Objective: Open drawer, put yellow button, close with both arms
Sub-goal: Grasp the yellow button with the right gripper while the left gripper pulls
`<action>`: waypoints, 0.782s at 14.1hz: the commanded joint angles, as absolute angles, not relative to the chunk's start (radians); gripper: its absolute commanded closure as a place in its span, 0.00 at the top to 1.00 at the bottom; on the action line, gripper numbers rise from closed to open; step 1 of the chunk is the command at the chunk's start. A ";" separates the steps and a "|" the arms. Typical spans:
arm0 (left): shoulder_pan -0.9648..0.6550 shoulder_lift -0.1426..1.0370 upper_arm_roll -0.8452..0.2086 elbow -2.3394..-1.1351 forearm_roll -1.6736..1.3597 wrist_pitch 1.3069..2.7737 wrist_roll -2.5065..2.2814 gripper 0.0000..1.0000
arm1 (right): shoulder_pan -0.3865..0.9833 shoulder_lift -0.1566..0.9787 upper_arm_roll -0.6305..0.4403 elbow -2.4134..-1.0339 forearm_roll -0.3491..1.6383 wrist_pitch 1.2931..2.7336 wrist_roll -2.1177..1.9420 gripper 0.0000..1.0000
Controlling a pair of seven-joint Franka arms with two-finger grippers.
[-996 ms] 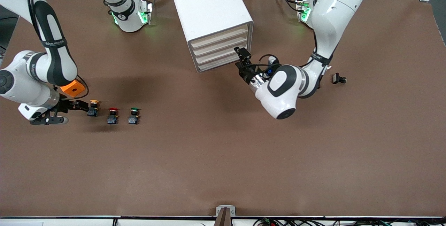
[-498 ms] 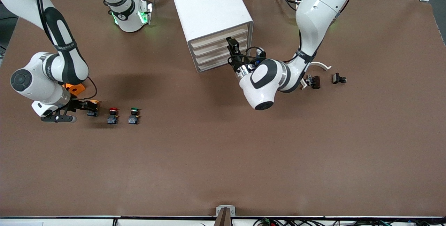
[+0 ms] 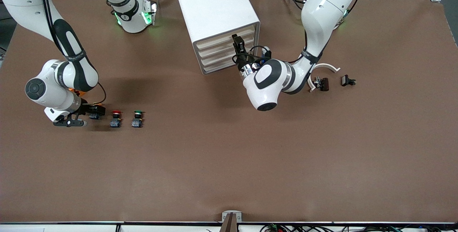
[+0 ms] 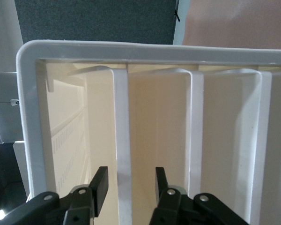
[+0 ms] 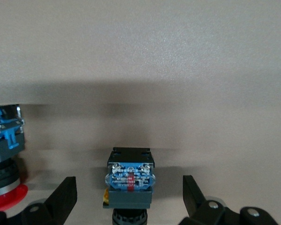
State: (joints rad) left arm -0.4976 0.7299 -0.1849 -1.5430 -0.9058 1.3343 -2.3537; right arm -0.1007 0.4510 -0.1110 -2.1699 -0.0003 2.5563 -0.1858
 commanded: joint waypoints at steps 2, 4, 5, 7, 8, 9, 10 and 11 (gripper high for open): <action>-0.512 0.735 -0.179 -1.528 -0.956 1.315 -2.381 0.42 | -0.106 0.448 -0.101 -2.191 0.005 2.563 -0.170 0.69; -0.523 0.736 -0.179 -1.528 -0.959 1.315 -2.381 0.20 | -0.104 0.449 -0.101 -2.191 0.005 2.563 -0.170 0.45; -0.531 0.738 -0.179 -1.528 -0.963 1.315 -2.381 0.17 | -0.104 0.449 -0.101 -2.191 0.005 2.563 -0.170 0.37; -0.545 0.738 -0.178 -1.528 -0.966 1.315 -2.382 0.14 | -0.103 0.449 -0.101 -2.187 0.005 2.560 -0.175 0.23; -0.543 0.738 -0.178 -1.526 -0.966 1.315 -2.384 0.05 | -0.101 0.449 -0.100 -2.187 0.005 2.557 -0.175 0.21; -0.535 0.738 -0.176 -1.528 -0.965 1.315 -2.384 0.00 | -0.100 0.448 -0.100 -2.186 0.005 2.554 -0.173 0.21; -0.532 0.738 -0.175 -1.526 -0.963 1.315 -2.384 0.00 | -0.095 0.446 -0.100 -2.184 0.005 2.551 -0.172 0.21; -0.531 0.738 -0.169 -1.526 -0.960 1.315 -2.382 0.00 | -0.092 0.443 -0.100 -2.184 0.005 2.549 -0.170 0.21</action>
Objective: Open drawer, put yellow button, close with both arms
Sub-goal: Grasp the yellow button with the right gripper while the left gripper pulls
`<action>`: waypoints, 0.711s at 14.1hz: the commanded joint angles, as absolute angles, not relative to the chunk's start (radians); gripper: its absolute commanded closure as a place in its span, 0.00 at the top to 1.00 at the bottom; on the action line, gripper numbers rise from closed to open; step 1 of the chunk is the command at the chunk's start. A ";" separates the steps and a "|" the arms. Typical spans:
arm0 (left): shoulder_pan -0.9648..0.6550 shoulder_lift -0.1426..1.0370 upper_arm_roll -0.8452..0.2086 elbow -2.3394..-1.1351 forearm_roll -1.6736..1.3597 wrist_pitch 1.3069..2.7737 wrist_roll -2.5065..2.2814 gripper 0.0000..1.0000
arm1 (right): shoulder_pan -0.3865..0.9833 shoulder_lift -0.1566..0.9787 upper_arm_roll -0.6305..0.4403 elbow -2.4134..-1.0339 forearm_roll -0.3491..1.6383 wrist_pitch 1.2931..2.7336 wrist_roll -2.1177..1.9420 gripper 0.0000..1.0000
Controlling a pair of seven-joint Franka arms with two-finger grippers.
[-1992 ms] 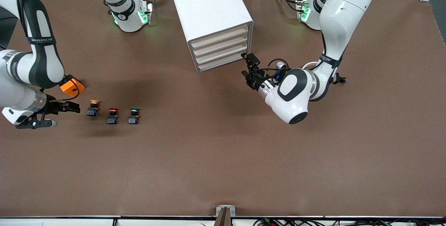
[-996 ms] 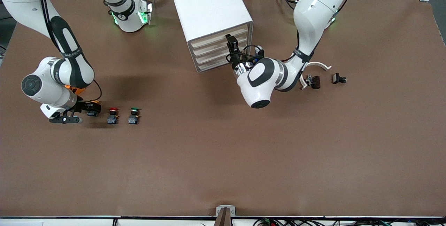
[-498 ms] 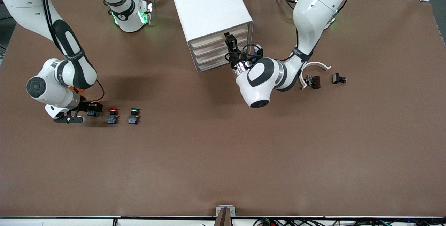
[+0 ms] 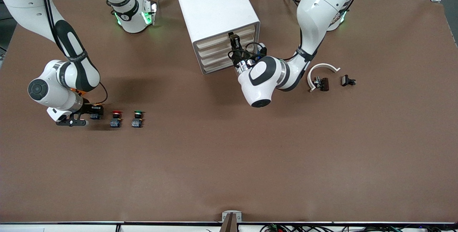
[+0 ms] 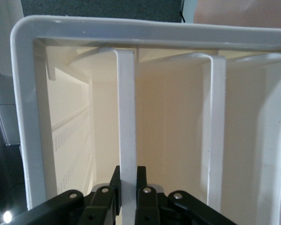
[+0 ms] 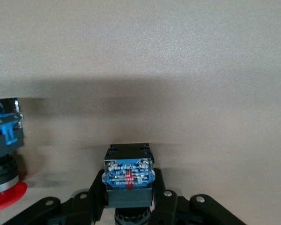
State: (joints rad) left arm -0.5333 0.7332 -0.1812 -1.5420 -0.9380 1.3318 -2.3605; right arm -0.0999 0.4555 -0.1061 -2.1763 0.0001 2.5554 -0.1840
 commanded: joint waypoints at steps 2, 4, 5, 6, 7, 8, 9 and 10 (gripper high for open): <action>-0.512 0.748 -0.164 -1.526 -0.959 1.324 -2.376 0.00 | -0.092 0.428 -0.100 -2.180 0.005 2.533 -0.170 0.21; -0.482 0.758 -0.164 -1.522 -0.960 1.345 -2.370 0.00 | -0.083 0.388 -0.100 -2.165 0.005 2.459 -0.170 0.22; -0.470 0.759 -0.164 -1.516 -0.960 1.357 -2.368 0.00 | -0.080 0.362 -0.100 -2.155 0.003 2.412 -0.170 0.22; -0.460 0.761 -0.163 -1.511 -0.960 1.370 -2.365 0.00 | -0.075 0.342 -0.100 -2.145 0.003 2.372 -0.158 0.22; -0.453 0.768 -0.164 -1.508 -0.962 1.384 -2.364 0.00 | -0.060 0.315 -0.100 -2.135 0.003 2.326 -0.119 0.22; -0.448 0.772 -0.164 -1.497 -0.962 1.391 -2.364 0.00 | -0.039 0.283 -0.100 -2.129 0.003 2.280 -0.079 0.22; -0.437 0.778 -0.164 -1.494 -0.962 1.397 -2.364 0.00 | -0.023 0.249 -0.101 -2.126 0.003 2.235 -0.042 0.22; -0.425 0.778 -0.164 -1.490 -0.962 1.404 -2.362 0.00 | -0.003 0.214 -0.100 -2.119 0.003 2.174 0.006 0.22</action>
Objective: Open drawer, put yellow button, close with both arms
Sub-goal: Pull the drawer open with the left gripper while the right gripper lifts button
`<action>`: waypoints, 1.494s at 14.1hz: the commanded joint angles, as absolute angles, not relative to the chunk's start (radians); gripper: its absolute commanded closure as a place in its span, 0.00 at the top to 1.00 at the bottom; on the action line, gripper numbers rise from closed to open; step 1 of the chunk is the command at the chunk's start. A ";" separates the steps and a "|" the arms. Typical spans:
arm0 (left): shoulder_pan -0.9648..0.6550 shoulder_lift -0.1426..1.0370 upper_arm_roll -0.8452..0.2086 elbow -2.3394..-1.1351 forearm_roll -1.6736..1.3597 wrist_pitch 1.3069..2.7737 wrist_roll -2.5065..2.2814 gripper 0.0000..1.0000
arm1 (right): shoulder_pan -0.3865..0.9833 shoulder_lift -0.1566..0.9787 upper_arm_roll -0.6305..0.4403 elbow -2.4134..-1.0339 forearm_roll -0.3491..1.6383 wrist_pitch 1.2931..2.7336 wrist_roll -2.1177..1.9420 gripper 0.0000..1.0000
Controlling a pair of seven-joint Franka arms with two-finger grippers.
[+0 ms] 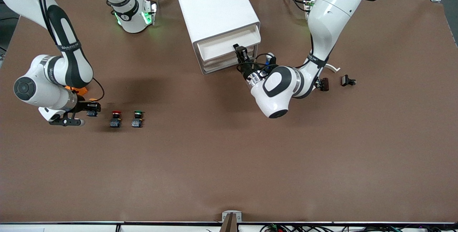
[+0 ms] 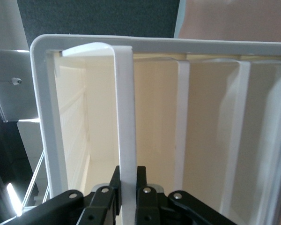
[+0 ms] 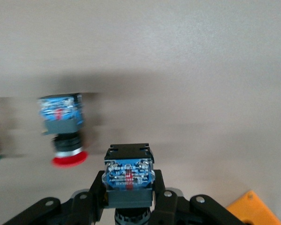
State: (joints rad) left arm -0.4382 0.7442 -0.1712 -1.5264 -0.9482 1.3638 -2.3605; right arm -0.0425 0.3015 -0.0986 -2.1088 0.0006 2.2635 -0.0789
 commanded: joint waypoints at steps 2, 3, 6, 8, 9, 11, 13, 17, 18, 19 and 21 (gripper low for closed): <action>-0.404 0.787 -0.164 -1.479 -0.963 1.408 -2.364 0.00 | 0.046 0.169 -0.100 -2.053 0.000 2.021 0.101 0.22; -0.390 0.791 -0.164 -1.470 -0.963 1.414 -2.364 0.00 | 0.064 0.161 -0.100 -2.002 0.000 1.928 0.142 0.22; -0.382 0.796 -0.163 -1.466 -0.963 1.479 -2.365 0.00 | 0.139 0.161 -0.100 -1.817 -0.002 1.648 0.288 0.22; -0.365 0.798 -0.164 -1.466 -0.965 1.522 -2.364 0.01 | 0.195 0.166 -0.098 -1.703 0.000 1.516 0.395 0.22; -0.365 0.798 -0.164 -1.466 -0.963 1.537 -2.364 0.04 | 0.234 0.167 -0.098 -1.648 0.002 1.456 0.469 0.22; -0.364 0.798 -0.163 -1.457 -0.965 1.552 -2.365 0.07 | 0.337 0.169 -0.098 -1.579 0.005 1.373 0.642 0.21; -0.362 0.796 -0.164 -1.454 -0.963 1.552 -2.368 0.07 | 0.467 0.167 -0.098 -1.557 0.014 1.353 0.870 0.21; -0.351 0.787 -0.163 -1.453 -0.953 1.548 -2.372 0.14 | 0.659 0.190 -0.098 -1.510 0.154 1.374 1.278 0.21; -0.338 0.784 -0.164 -1.453 -0.947 1.545 -2.372 0.14 | 0.685 0.204 -0.098 -1.497 0.179 1.403 1.352 0.21; -0.328 0.781 -0.164 -1.453 -0.940 1.543 -2.372 0.14 | 0.716 0.207 -0.098 -1.497 0.187 1.451 1.423 0.21; -0.327 0.779 -0.164 -1.436 -0.934 1.523 -2.375 0.14 | 0.768 0.235 -0.098 -1.499 0.189 1.523 1.544 0.21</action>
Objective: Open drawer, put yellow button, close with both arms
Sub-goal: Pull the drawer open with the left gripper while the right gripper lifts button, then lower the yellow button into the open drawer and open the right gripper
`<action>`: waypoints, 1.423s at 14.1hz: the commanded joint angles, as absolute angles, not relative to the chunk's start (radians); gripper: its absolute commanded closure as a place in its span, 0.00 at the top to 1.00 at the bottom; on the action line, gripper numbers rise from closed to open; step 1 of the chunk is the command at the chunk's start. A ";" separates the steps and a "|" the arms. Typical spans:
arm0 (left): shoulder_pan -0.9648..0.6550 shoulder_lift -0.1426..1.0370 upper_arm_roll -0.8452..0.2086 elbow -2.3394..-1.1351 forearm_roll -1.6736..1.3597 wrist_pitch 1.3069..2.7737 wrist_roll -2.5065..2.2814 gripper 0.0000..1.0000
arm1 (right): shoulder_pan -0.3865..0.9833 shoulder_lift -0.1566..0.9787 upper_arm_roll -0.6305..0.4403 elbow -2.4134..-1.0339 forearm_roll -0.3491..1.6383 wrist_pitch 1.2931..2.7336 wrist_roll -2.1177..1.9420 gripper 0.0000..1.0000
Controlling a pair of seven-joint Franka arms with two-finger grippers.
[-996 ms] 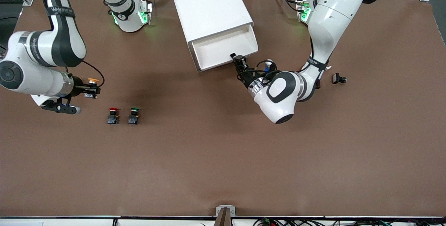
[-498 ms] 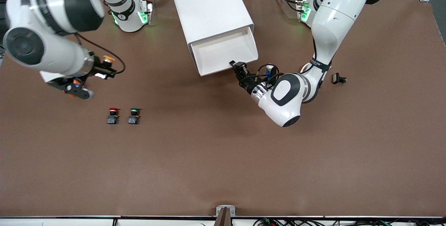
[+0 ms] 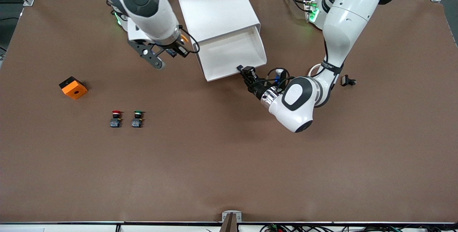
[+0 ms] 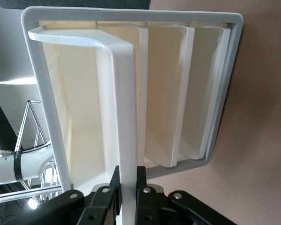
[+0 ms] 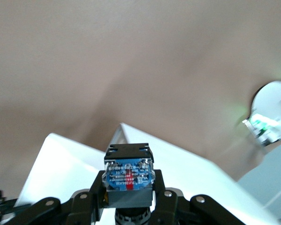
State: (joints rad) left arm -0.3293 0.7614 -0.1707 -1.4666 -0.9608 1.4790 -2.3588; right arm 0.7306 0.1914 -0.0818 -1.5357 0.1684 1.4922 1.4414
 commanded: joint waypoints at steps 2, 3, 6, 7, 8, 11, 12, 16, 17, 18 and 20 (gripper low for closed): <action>-0.324 0.781 -0.164 -1.425 -0.933 1.509 -2.376 0.14 | 0.804 0.259 -0.098 -1.499 0.189 1.598 1.649 0.21; -0.321 0.781 -0.164 -1.425 -0.933 1.509 -2.376 0.23 | 0.819 0.274 -0.098 -1.499 0.189 1.629 1.701 0.21; -0.319 0.781 -0.164 -1.425 -0.933 1.509 -2.375 1.00 | 0.844 0.313 -0.098 -1.499 0.198 1.735 1.827 0.21; -0.318 0.779 -0.164 -1.424 -0.933 1.509 -2.373 1.00 | 0.865 0.328 -0.098 -1.499 0.198 1.753 1.853 0.21; -0.318 0.779 -0.164 -1.420 -0.933 1.508 -2.372 1.00 | 0.880 0.340 -0.098 -1.499 0.196 1.769 1.870 0.21; -0.304 0.781 -0.164 -1.381 -0.931 1.506 -2.370 1.00 | 0.929 0.377 -0.098 -1.499 0.195 1.810 1.901 0.21; -0.302 0.781 -0.163 -1.362 -0.917 1.506 -2.370 1.00 | 0.937 0.380 -0.098 -1.499 0.196 1.815 1.902 0.21; -0.291 0.770 -0.166 -1.310 -0.763 1.505 -2.367 1.00 | 0.966 0.408 -0.098 -1.499 0.198 1.876 1.959 0.21; -0.291 0.758 -0.164 -1.310 -0.715 1.503 -2.367 1.00 | 0.974 0.417 -0.098 -1.499 0.199 1.884 1.965 0.21; -0.291 0.755 -0.161 -1.309 -0.650 1.503 -2.365 1.00 | 0.977 0.422 -0.098 -1.499 0.199 1.885 1.967 0.21; -0.296 0.750 -0.175 -1.287 -0.504 1.503 -2.358 1.00 | 0.979 0.428 -0.098 -1.500 0.199 1.884 1.973 0.22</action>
